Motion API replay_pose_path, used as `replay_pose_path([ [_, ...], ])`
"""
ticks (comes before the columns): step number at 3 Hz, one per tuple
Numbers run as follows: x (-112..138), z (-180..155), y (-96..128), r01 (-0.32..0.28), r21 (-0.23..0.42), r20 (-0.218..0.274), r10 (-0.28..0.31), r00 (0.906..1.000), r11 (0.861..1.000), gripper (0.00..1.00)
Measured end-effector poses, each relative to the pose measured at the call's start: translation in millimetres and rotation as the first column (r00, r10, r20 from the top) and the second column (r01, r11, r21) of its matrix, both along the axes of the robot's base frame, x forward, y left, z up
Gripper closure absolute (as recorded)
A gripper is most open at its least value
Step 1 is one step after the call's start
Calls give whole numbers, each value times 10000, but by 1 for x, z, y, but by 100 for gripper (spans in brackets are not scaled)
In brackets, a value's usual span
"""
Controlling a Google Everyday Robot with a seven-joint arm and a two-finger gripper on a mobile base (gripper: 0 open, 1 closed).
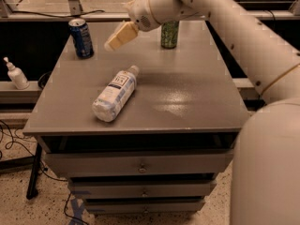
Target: Move pepsi can near blue plastic bottle
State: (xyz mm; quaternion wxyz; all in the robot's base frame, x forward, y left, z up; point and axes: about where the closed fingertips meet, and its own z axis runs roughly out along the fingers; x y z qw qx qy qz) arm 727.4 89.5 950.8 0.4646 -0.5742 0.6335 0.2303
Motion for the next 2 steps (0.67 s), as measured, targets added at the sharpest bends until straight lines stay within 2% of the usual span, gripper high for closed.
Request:
replay_pose_path([
  [2,49,-30,50,-183,879,-397,219,9990,9960,0],
])
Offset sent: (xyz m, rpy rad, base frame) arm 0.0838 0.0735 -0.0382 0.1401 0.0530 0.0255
